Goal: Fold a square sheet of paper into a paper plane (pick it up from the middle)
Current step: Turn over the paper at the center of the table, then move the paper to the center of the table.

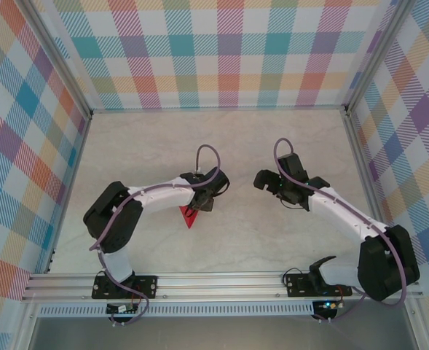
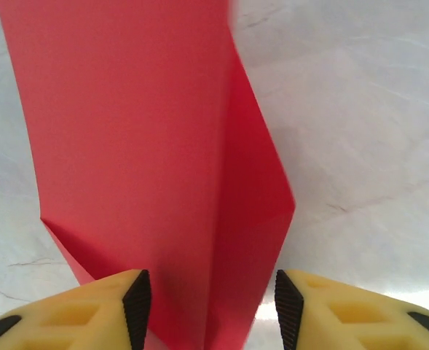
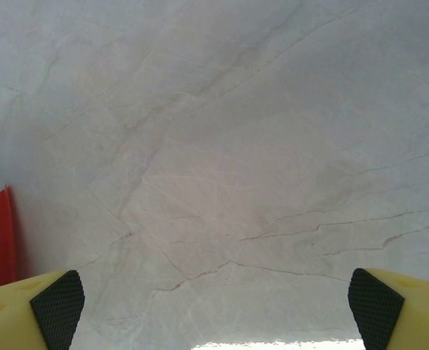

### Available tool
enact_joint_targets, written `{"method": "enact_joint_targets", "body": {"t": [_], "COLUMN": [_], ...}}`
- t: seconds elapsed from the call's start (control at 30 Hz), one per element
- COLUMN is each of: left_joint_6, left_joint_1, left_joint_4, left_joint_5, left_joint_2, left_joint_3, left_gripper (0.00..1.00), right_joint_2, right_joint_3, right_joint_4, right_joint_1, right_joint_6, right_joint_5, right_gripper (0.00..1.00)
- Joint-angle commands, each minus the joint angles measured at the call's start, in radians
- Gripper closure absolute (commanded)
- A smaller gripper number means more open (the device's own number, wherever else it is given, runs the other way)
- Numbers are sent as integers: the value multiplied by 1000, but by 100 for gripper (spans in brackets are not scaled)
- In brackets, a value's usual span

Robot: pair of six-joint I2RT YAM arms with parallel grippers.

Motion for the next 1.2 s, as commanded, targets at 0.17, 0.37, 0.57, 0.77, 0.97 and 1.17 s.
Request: {"method": "enact_joint_targets", "body": {"t": [0.17,0.37,0.57,0.77,0.97,1.17], "left_joint_6": [-12,-87,-160,-214,-232,-237], "left_joint_1": [139,314,451,558,618,629], "left_joint_4": [197,282,308,307,308,308], "left_joint_5": [342,442,442,434,438,454], "left_joint_2": [-270,-392,-473,-527,-563,-555], "left_joint_3": [-163,-310,-424,-489,-522,-531], "left_gripper": [31,26,23,22,19,19], "right_joint_2": [104,247,423,547,648,744], "right_joint_3": [92,201,336,446,539,621], "right_joint_4": [36,79,104,146,144,83], "right_joint_1": [122,272,409,514,552,564], "right_joint_6": [-60,-33,2,-1,-8,-17], "right_joint_5": [-74,-96,-120,-161,-227,-252], "right_gripper": [8,12,23,44,69,75]}}
